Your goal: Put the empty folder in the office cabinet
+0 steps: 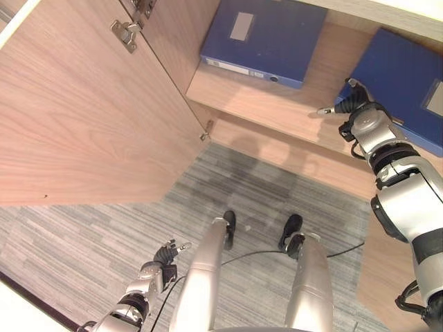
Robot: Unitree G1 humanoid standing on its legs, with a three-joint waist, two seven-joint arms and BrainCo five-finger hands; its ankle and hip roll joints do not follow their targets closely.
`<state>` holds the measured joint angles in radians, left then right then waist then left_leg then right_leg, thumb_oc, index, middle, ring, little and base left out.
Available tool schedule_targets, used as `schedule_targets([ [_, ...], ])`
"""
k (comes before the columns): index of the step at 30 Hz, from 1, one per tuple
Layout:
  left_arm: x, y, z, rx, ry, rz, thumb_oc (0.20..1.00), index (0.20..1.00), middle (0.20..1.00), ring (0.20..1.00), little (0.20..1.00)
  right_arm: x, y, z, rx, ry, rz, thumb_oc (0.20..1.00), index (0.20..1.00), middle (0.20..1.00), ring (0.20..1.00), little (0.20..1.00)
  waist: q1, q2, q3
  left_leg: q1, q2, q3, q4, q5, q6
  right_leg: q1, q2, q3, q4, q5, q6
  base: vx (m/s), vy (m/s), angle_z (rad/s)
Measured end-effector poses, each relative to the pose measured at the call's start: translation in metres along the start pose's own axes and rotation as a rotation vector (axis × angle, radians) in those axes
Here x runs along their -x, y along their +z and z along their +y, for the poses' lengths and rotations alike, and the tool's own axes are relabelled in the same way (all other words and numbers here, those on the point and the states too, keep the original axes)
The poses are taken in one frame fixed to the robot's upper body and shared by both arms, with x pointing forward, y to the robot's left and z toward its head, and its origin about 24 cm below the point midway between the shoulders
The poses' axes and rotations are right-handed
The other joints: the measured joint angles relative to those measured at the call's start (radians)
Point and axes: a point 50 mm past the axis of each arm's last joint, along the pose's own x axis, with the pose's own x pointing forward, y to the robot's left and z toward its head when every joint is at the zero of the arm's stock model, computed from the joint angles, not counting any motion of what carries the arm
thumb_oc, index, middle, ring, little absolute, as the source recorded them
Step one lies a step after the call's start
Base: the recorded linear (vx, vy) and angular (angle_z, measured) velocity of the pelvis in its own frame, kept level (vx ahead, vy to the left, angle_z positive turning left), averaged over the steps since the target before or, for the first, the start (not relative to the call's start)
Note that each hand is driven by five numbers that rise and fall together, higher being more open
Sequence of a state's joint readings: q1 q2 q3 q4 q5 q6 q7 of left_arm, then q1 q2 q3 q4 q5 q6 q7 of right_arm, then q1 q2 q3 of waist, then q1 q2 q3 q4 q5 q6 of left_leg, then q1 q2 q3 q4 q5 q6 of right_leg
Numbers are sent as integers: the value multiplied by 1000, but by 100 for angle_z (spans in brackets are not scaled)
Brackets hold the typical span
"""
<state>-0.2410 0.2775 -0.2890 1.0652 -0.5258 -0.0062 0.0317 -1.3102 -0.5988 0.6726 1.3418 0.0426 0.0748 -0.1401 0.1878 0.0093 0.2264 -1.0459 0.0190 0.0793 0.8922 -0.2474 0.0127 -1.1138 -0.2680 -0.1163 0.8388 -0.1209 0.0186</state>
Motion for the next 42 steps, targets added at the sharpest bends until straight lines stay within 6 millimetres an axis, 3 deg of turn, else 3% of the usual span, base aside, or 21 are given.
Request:
schedule_targets([
  [13,0,-1,0,-8,4,7,1000,1000,1000,1000,1000,-1,-12,-15,228,-84,33,1000,1000,1000,1000,1000,-16,-1,27,0,-16,-5,-23,12,-2,-1,-16,-5,-6,0,6,-6,-1,4],
  [15,-1,7,-2,-6,15,-21,1000,1000,1000,1000,1000,1,5,-11,246,-163,-49,1000,1000,1000,1000,1000,-42,1,53,2,-17,-1,-29,21,0,0,-15,-4,-16,4,6,-3,14,-4],
  [16,-1,12,-4,4,21,-43,1000,1000,1000,1000,1000,5,11,-12,168,-220,-108,1000,1000,1000,1000,1000,-49,0,56,3,-16,0,-33,20,-1,0,-12,-2,-21,5,8,10,5,-4],
  [18,-2,27,-6,18,39,-109,1000,1000,1000,1000,1000,25,42,-11,85,-397,-337,1000,1000,1000,1000,1000,-71,16,80,5,-16,4,-37,22,0,-1,-10,2,-26,11,2,13,4,-6],
  [24,-3,35,-8,18,50,-150,1000,1000,1000,1000,1000,29,16,5,132,-468,-277,1000,1000,1000,1000,1000,-72,25,86,10,-14,12,-45,21,1,-2,-8,8,-26,10,1,6,0,-2],
  [33,-3,29,-5,1,69,-125,1000,1000,1000,1000,1000,35,0,33,158,-434,-254,1000,1000,1000,1000,1000,-92,25,87,11,-14,16,-42,19,6,-3,-8,13,-26,11,2,0,0,0],
  [39,-4,23,-12,9,67,-103,1000,1000,1000,1000,1000,40,-13,35,124,-486,-220,1000,1000,1000,1000,1000,-102,24,87,14,-13,18,-44,19,6,0,-7,17,-31,13,6,5,-3,0],
  [42,-4,18,-10,15,80,-82,1000,1000,1000,1000,1000,50,-23,55,151,-455,-235,1000,1000,1000,1000,1000,-114,23,86,60,-11,21,-75,20,5,43,-1,16,-60,18,11,57,-17,-5],
])
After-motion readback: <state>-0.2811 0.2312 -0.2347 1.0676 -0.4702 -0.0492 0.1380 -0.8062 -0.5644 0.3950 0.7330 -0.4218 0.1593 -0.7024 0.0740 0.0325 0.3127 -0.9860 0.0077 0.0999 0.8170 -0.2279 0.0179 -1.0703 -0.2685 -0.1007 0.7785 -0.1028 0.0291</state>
